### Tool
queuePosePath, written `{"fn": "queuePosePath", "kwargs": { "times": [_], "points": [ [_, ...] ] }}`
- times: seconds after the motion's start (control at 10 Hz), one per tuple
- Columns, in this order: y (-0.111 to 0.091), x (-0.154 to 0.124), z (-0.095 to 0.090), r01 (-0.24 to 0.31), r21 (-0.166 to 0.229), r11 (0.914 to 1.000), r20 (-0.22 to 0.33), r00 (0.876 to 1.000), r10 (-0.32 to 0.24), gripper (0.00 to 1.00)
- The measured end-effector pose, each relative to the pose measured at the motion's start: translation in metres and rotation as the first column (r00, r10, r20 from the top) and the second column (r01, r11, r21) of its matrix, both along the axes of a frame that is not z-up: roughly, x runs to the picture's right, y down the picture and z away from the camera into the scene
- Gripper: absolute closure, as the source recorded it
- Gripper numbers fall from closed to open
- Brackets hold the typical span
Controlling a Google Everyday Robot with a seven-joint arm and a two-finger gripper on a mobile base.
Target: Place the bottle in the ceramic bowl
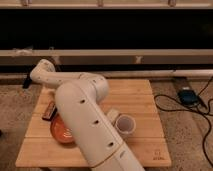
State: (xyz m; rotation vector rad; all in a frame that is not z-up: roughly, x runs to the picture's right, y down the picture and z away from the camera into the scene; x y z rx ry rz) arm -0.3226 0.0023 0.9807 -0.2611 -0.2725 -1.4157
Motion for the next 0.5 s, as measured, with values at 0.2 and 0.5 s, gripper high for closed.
{"fn": "queuePosePath", "kwargs": {
  "times": [0.2, 0.5],
  "points": [
    [0.0047, -0.0075, 0.0001, 0.044, 0.011, 0.9990, 0.003, 0.999, -0.044, 0.33],
    [0.0078, -0.0075, 0.0025, 0.084, 0.019, 0.9963, -0.007, 0.996, -0.084, 0.63]
  ]
}}
